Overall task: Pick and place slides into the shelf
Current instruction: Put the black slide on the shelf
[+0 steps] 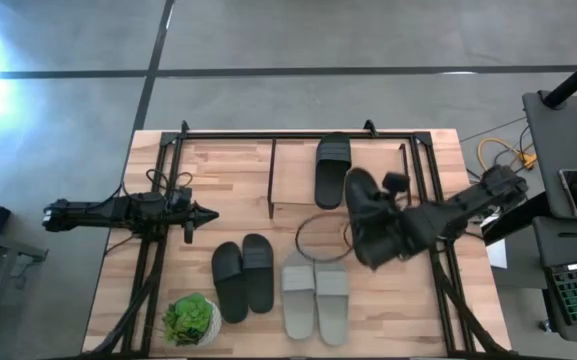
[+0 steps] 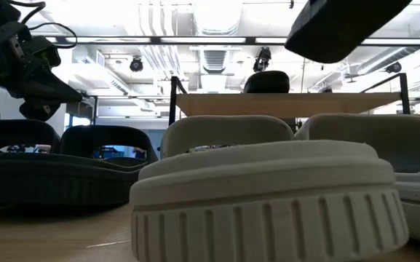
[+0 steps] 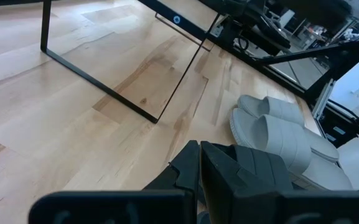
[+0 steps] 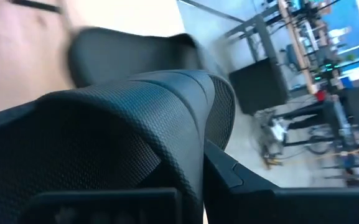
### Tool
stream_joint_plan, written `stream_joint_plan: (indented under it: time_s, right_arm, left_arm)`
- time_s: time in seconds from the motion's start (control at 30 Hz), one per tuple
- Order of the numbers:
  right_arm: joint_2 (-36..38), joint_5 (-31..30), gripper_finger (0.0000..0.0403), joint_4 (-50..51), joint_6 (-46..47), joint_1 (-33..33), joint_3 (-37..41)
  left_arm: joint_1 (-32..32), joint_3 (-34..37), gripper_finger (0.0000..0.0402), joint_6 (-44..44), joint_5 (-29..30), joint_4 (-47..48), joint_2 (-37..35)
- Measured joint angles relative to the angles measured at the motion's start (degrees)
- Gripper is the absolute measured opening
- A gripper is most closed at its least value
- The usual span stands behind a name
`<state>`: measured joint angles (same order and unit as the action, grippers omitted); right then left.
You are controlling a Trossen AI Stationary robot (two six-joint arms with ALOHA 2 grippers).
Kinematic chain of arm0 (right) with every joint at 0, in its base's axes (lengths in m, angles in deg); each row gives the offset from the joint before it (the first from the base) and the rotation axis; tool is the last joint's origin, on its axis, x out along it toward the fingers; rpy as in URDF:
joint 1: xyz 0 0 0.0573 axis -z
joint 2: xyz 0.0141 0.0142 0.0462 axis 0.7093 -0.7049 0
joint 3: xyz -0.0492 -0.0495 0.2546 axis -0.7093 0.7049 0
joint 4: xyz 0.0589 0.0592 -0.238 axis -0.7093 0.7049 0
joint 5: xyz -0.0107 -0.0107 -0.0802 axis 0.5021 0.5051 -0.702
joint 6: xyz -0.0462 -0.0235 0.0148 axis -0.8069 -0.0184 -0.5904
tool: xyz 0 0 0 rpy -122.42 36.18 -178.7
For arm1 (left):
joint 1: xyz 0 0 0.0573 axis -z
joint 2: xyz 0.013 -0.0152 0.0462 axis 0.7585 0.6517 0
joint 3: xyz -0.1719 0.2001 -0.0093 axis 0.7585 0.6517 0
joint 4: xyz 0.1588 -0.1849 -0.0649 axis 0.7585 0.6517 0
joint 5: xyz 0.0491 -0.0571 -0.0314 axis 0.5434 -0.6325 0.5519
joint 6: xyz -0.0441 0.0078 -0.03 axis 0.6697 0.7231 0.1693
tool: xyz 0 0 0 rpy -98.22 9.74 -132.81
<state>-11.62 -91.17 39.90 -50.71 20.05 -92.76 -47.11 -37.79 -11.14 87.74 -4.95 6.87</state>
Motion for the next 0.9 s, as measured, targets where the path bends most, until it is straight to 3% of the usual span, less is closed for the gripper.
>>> stream_joint_plan:
  time_s: [0.37,0.47,0.6,0.7,0.9]
  right_arm:
    - [3.8,-2.7,0.0013,-1.1,-14.4,18.0,6.7]
    - [4.5,-2.2,0.0013,-6.9,-23.1,22.0,9.9]
    - [5.7,3.6,0.0013,-22.4,-39.4,26.1,13.7]
    - [6.5,3.3,0.0013,-28.1,-42.9,29.2,14.4]
    - [7.9,3.0,0.0013,-27.8,-45.3,34.4,14.4]
  left_arm:
    - [0.0,0.0,0.0,0.0,0.0,0.0,0.0]
    - [0.0,0.0,0.0,0.0,0.0,0.0,0.0]
    - [0.0,0.0,0.0,0.0,0.0,0.0,0.0]
    - [0.0,0.0,0.0,0.0,0.0,0.0,0.0]
    - [0.0,0.0,0.0,0.0,0.0,0.0,0.0]
